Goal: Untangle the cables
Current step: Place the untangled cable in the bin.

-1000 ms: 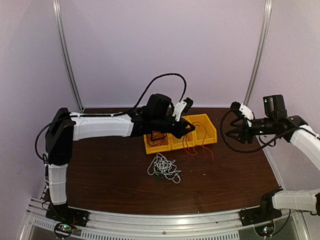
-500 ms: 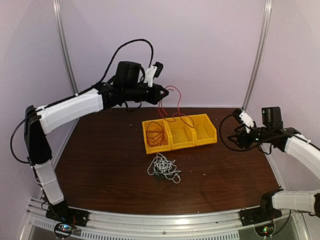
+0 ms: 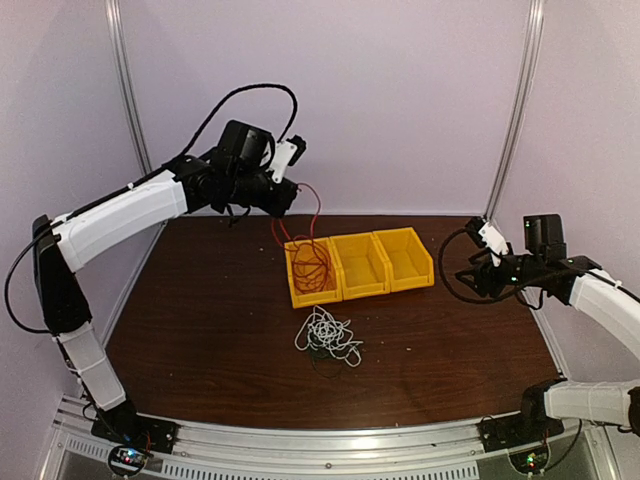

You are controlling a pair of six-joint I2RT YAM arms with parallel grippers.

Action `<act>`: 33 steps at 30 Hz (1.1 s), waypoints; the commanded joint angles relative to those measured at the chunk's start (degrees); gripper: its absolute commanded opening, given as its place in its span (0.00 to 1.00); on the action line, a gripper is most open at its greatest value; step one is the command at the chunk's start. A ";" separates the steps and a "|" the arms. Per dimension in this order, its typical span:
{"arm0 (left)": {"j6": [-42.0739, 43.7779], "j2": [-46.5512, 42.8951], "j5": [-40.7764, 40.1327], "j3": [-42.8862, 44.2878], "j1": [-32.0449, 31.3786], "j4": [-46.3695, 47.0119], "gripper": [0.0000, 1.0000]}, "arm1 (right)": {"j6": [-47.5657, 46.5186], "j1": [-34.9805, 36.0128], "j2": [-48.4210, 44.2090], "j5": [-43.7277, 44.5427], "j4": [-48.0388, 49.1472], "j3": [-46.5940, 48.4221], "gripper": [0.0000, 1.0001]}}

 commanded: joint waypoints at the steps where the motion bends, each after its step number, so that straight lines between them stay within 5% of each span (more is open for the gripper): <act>1: 6.45 -1.98 -5.35 1.14 0.48 -3.93 0.00 | -0.13 -0.37 -0.44 0.66 1.07 -0.64 0.57; 15: 12.92 6.43 -3.68 3.42 0.58 -3.54 0.00 | -0.66 -0.37 0.30 0.57 0.56 -0.74 0.57; 33: 10.13 20.44 10.18 -0.16 0.66 21.45 0.00 | -1.24 -0.37 1.09 1.47 0.33 -1.06 0.57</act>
